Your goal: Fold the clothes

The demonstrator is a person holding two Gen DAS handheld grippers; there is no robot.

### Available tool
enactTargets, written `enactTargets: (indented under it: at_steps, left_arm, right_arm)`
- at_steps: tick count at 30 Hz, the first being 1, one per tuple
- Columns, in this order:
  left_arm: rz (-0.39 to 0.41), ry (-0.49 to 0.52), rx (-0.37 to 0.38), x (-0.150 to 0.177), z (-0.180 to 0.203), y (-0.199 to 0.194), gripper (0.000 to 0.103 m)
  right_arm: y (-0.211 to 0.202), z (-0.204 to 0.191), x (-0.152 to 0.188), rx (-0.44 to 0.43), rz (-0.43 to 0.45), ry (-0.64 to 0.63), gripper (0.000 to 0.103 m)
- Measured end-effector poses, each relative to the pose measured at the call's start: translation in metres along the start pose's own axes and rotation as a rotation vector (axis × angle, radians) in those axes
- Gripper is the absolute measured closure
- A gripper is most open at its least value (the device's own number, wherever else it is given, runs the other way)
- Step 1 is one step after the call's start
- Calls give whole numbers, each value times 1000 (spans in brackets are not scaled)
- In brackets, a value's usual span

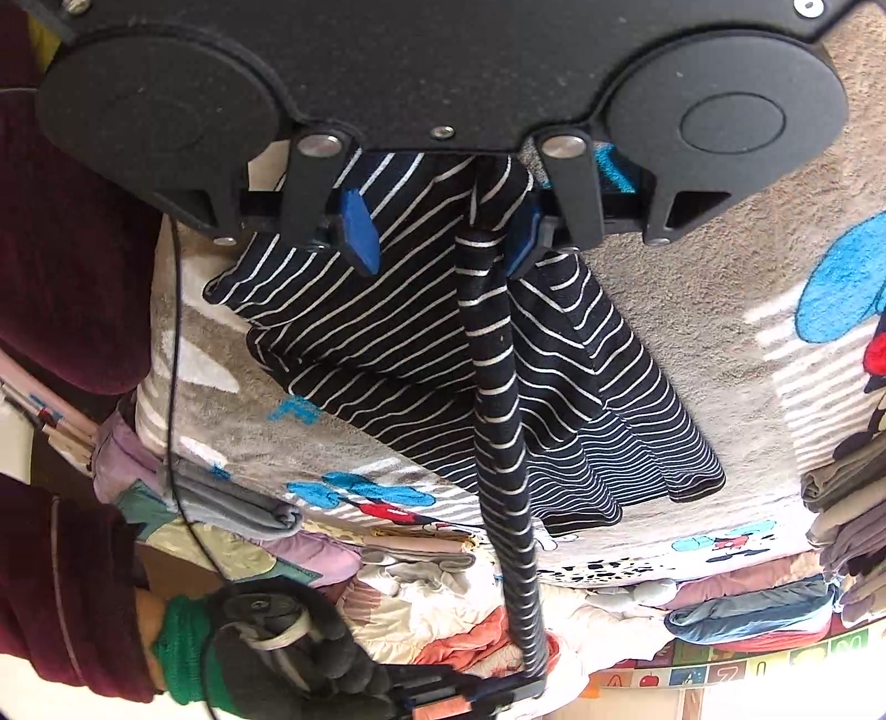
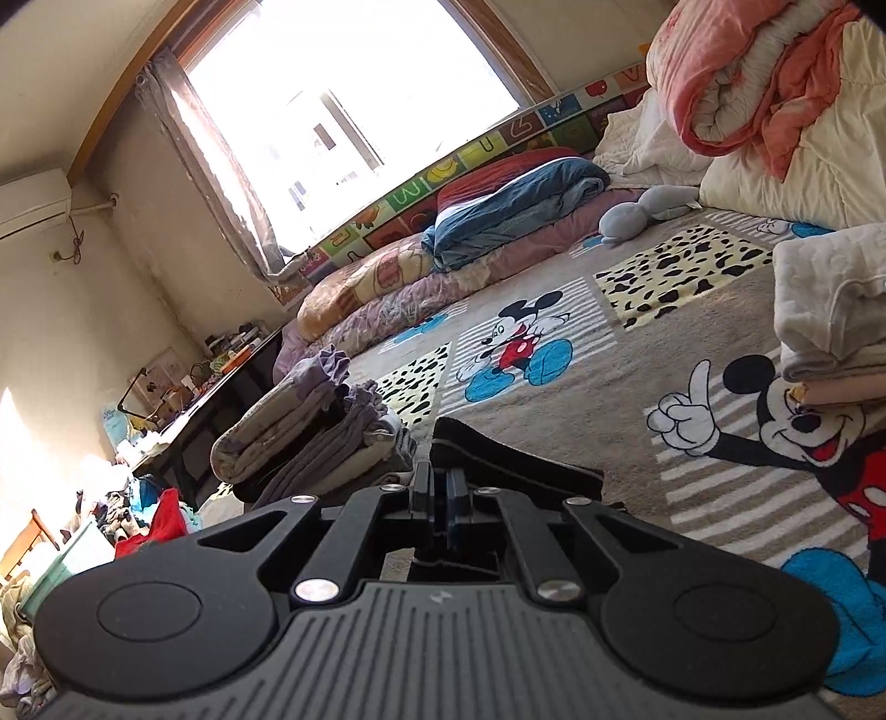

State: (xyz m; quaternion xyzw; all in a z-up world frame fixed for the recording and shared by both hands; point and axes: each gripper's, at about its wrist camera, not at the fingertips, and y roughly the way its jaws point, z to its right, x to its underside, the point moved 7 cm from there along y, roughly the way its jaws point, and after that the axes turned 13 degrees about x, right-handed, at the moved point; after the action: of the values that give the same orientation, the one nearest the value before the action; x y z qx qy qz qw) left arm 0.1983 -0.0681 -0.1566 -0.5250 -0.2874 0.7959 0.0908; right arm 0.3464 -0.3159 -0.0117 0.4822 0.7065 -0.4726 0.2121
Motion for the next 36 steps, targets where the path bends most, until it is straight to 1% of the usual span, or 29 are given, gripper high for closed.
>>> enactTargets:
  at_steps: [5,8,9,13,15,17,23,26,36]
  left_arm:
    - [18,-90,71,0,-12,-1,54]
    - [72,-125,93,-7,-16,-13,54]
    - [85,-132,88,-8,-19,-16,54]
    - [67,-167,109,-5,-24,-14,54]
    - [10,-132,115,-1,-18,-2,54]
    - [-17,-98,114,0,-13,4,53]
    - [-22,-129,138,3,-17,2,53]
    - [-9,-161,159,3,-22,0,53]
    - [2,-198,194,3,-27,-2,51]
  right_arm:
    - [35,-23,3,18,-27,-42,97]
    - [56,-35,7,30,-46,-69,97]
    - [61,-38,8,33,-49,-74,97]
    - [80,-51,14,46,-70,-111,98]
    - [90,-57,19,53,-88,-145,98]
    - [99,-62,24,58,-105,-165,98]
    - [119,-74,36,77,-142,-226,98]
    - [131,-77,42,92,-168,-247,98]
    - [176,-75,69,178,-250,-296,98]
